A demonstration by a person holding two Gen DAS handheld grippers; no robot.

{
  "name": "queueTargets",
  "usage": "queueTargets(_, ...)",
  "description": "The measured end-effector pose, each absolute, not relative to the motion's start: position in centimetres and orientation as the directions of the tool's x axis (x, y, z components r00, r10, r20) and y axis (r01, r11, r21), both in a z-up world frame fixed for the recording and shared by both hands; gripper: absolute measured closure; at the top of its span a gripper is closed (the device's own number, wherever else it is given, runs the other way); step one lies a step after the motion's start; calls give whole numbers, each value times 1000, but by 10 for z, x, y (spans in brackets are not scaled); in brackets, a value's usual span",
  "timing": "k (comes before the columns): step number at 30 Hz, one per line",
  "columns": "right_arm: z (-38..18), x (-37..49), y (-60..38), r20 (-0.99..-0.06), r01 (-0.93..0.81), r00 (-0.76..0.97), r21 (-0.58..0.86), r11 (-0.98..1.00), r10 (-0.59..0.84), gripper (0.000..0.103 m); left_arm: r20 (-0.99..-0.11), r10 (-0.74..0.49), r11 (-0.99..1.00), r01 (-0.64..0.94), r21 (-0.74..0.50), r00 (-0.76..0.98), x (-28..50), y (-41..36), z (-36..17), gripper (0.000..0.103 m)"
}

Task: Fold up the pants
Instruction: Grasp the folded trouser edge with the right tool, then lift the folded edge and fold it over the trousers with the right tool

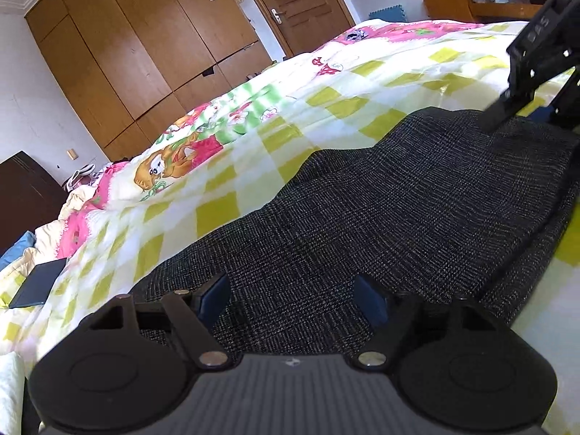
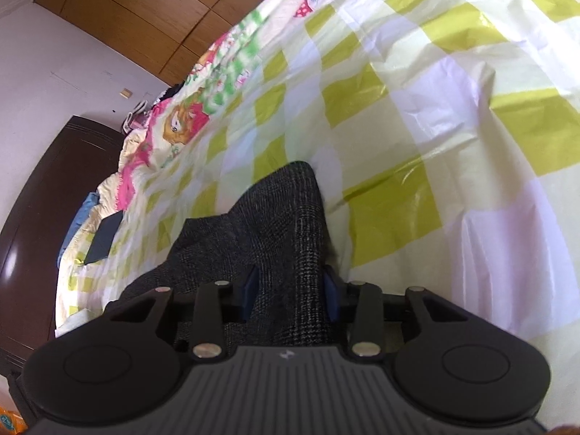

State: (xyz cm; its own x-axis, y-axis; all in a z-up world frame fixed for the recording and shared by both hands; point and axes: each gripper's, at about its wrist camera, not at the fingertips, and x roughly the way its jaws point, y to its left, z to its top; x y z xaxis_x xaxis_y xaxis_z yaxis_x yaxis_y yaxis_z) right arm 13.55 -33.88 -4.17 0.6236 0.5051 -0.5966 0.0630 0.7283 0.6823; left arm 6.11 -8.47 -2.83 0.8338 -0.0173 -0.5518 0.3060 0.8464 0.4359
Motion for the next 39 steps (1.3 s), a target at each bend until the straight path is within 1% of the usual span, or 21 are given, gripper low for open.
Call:
queueTargets(3, -45, 141, -331, -635, 71, 596, 651, 755, 492, 64, -549, -18, 850, 302, 431, 836, 60, -86, -28, 16)
queueTargets(5, -41, 140, -330, -646, 71, 591, 638, 767, 483, 68, -549, -22, 849, 306, 431, 835, 59, -85, -27, 15)
queueTargets(7, -30, 134, -332, -630, 75, 609, 650, 756, 481, 88, -549, -31, 849, 312, 427, 835, 58, -84, -27, 15)
queueTargets(9, -15, 125, -334, -587, 37, 632, 674, 737, 506, 88, -549, -41, 854, 314, 414, 835, 56, -82, -26, 15)
queueTargets(11, -6, 121, -328, -580, -2, 633, 661, 750, 513, 86, -548, -47, 858, 314, 406, 835, 56, -81, -25, 15)
queueTargets(12, -8, 125, -325, -600, -7, 617, 644, 765, 510, 84, -549, -48, 860, 315, 403, 835, 56, -82, -26, 15)
queueTargets(14, -22, 139, -321, -670, 35, 580, 589, 807, 464, 76, -549, -52, 862, 316, 397, 834, 57, -82, -26, 15)
queueTargets(15, -31, 147, -320, -695, 59, 559, 576, 815, 451, 74, -549, -53, 862, 316, 397, 834, 57, -83, -26, 15)
queueTargets(17, -39, 151, -319, -693, 89, 559, 596, 798, 455, 81, -549, -52, 859, 318, 401, 834, 57, -83, -27, 15)
queueTargets(18, -35, 148, -319, -683, 88, 569, 605, 792, 458, 87, -548, -54, 856, 321, 405, 835, 57, -84, -26, 15)
queueTargets(20, -21, 138, -327, -622, 83, 616, 661, 746, 483, 91, -551, -62, 854, 329, 402, 832, 57, -83, -26, 15)
queueTargets(22, -7, 128, -336, -562, 81, 656, 716, 694, 503, 92, -561, -85, 862, 343, 374, 824, 58, -83, -26, 16)
queueTargets(23, -1, 123, -338, -556, 79, 662, 719, 691, 502, 92, -563, -99, 865, 350, 359, 821, 57, -84, -26, 16)
queueTargets(26, 13, 109, -335, -589, 93, 664, 677, 730, 461, 92, -570, -143, 860, 386, 333, 809, 50, -93, -26, 16)
queueTargets(30, 35, 94, -329, -601, 95, 674, 648, 756, 430, 92, -547, -193, 836, 429, 343, 814, 35, -104, -26, 16)
queueTargets(32, 47, 95, -319, -613, 84, 673, 621, 780, 415, 92, -544, -212, 838, 437, 326, 812, 33, -101, -23, 16)
queueTargets(35, 68, 101, -296, -621, 40, 671, 577, 816, 405, 92, -537, -208, 850, 423, 315, 817, 32, -85, -14, 15)
queueTargets(39, 94, 114, -256, -629, -28, 660, 525, 850, 411, 92, -497, -146, 888, 335, 316, 855, 33, -48, 0, 15)
